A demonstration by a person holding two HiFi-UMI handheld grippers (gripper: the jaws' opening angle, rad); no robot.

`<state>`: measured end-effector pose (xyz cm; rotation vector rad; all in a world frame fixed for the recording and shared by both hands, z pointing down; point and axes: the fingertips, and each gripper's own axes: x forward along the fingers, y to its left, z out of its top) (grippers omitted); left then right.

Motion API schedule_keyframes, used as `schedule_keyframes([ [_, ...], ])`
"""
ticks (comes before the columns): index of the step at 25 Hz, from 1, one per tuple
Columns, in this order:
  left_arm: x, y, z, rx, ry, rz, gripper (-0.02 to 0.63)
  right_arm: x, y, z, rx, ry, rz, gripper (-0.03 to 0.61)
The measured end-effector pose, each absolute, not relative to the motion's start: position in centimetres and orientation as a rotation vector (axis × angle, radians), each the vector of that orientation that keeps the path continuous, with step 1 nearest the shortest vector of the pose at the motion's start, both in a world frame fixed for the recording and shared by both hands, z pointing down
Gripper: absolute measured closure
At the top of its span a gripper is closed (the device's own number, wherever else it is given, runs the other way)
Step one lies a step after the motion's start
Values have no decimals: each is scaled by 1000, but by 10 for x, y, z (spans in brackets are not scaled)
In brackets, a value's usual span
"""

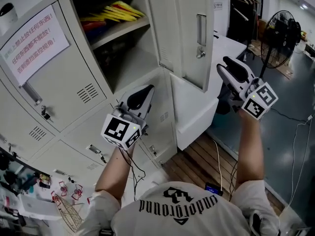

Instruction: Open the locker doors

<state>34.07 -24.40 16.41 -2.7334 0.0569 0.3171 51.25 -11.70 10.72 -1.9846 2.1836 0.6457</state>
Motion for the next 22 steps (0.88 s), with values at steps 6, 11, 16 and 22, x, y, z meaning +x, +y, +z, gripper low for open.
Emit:
schedule_keyframes([
  [6,307,-234,180,-2743,146,276,606,450,-100,119,-1976,2185,666,413],
  [11,254,-240,185,-2729,290,241,606,401,-121,135,-1899,2283,650,413],
  [16,190,-252,186,-2704,432,202,606,344,-146,136,-1782,2355,644,414],
  [22,101,-272,177,-2658,591,206,606,262,-187,134,-1630,2446,620,417],
])
